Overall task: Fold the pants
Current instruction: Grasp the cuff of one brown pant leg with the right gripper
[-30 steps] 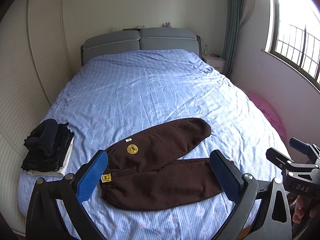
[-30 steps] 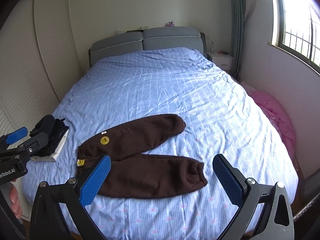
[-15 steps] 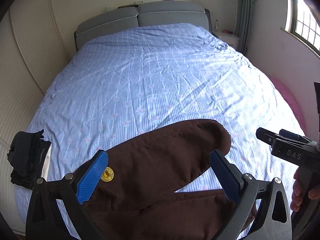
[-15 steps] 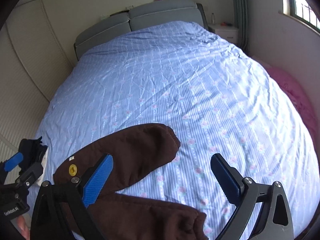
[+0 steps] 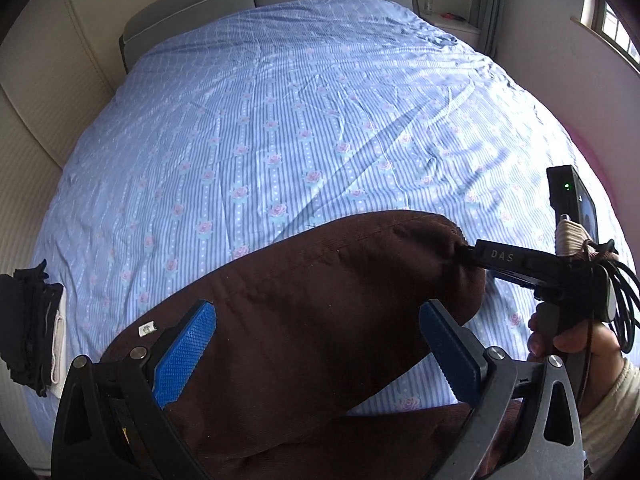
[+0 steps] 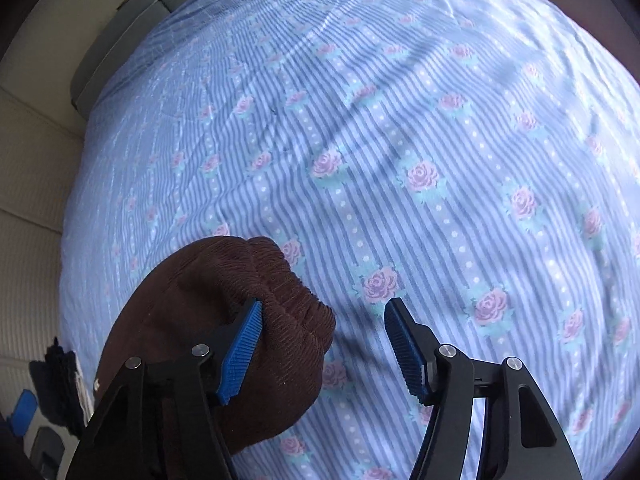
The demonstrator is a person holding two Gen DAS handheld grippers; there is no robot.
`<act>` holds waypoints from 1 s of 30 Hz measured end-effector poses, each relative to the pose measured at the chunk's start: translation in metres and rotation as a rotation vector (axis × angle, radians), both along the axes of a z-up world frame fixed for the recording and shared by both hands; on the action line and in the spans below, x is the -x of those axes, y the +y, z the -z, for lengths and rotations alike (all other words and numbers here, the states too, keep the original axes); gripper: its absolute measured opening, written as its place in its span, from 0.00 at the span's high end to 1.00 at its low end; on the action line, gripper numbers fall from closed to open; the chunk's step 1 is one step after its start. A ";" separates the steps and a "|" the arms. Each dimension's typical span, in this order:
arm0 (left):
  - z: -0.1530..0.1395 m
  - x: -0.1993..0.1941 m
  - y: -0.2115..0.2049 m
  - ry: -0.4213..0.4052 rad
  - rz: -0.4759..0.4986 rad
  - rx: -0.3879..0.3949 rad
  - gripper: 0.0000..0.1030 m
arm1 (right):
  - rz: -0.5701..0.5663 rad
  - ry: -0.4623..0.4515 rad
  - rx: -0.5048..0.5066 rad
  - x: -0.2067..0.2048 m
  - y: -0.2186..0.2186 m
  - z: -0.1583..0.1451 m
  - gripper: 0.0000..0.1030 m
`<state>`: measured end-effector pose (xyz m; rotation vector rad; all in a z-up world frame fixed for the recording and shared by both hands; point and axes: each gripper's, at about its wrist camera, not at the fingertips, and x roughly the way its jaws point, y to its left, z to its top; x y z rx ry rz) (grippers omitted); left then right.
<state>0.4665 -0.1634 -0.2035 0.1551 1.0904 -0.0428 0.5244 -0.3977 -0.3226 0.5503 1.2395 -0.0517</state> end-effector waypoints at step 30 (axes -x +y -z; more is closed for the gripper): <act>-0.039 0.084 0.072 -0.035 -0.162 0.080 0.00 | -0.105 -0.180 0.358 0.082 0.006 -0.121 0.17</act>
